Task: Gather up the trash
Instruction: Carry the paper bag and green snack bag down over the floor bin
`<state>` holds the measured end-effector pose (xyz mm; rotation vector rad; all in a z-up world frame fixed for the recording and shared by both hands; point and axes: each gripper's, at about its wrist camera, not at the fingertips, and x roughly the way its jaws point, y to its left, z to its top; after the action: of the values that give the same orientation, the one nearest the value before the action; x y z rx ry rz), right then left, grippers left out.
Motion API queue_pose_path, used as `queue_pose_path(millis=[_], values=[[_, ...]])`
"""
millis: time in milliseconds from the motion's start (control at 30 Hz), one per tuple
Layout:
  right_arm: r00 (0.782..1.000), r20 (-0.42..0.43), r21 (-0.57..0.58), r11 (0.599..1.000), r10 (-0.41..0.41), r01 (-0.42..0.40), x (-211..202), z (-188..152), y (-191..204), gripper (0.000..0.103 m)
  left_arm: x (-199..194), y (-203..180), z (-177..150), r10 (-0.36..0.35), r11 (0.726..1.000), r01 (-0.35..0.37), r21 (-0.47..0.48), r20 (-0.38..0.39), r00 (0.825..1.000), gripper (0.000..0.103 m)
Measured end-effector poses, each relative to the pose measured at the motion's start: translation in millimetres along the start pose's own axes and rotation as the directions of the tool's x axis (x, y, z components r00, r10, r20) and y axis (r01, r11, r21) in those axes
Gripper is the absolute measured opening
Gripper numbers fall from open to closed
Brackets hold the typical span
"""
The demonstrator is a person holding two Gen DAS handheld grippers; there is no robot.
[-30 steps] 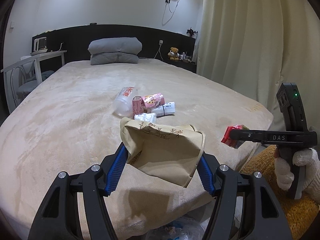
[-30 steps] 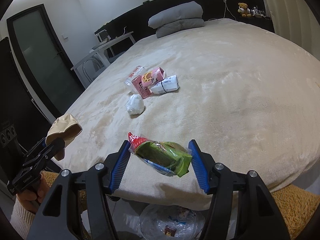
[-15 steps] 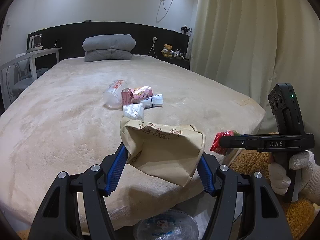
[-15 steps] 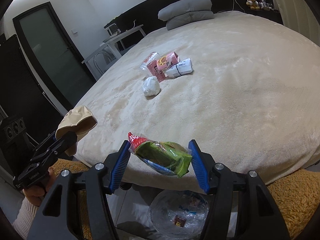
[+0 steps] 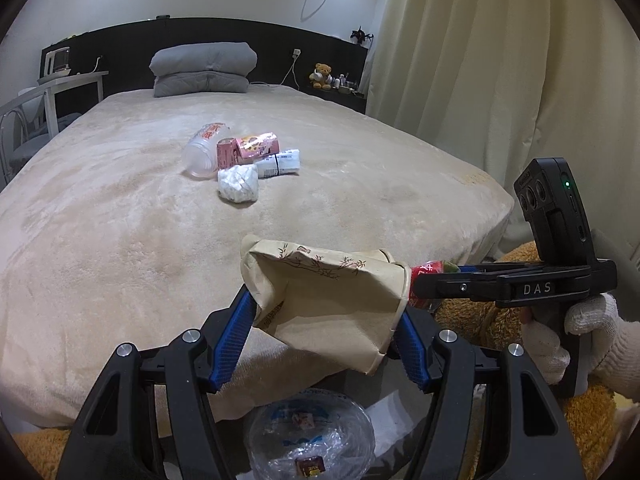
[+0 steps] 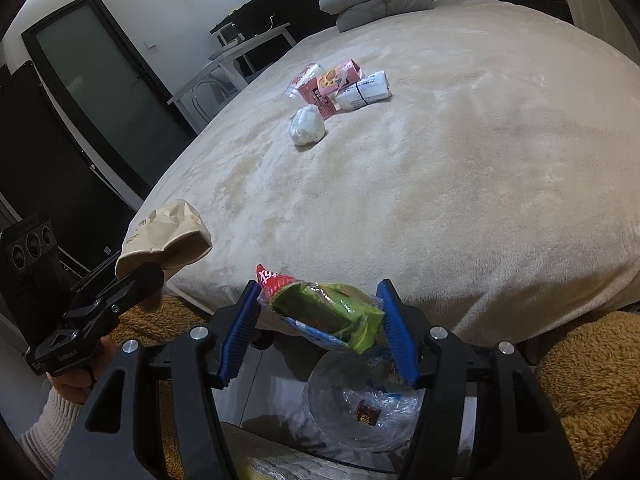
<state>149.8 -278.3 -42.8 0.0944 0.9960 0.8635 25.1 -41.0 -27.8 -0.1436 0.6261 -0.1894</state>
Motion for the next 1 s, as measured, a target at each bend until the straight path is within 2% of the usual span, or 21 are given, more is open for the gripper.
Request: queue_pose_path(millis=[267, 367, 500, 667, 1000], values=[[0.998, -0.063, -0.004, 1.0, -0.019, 0.019, 9, -16, -1, 0.06, 6, -9, -25, -0.041, 0.998, 0.037, -0.059, -0.071, 0.997, 0.064], [0.995, -0.092, -0.003, 1.0, -0.028, 0.027, 15, -19, -2, 0.06, 8, -12, -31, -0.026, 0.998, 0.022, -0.051, -0.093, 0.995, 0.064], [0.99, -0.134, 0.012, 0.999, -0.034, 0.036, 23, -24, -7, 0.06, 13, -4, -37, -0.027, 0.996, 0.014, -0.093, -0.134, 0.991, 0.064], [0.978, -0.202, 0.038, 0.998, -0.048, 0.057, 36, -28, -14, 0.06, 25, 7, -48, -0.061, 0.985, 0.024, -0.173, -0.209, 0.976, 0.064], [0.951, -0.305, 0.094, 0.992, -0.05, 0.083, 56, -36, -26, 0.06, 48, 16, -67, -0.127, 0.962, 0.036, -0.269, -0.327, 0.936, 0.064]])
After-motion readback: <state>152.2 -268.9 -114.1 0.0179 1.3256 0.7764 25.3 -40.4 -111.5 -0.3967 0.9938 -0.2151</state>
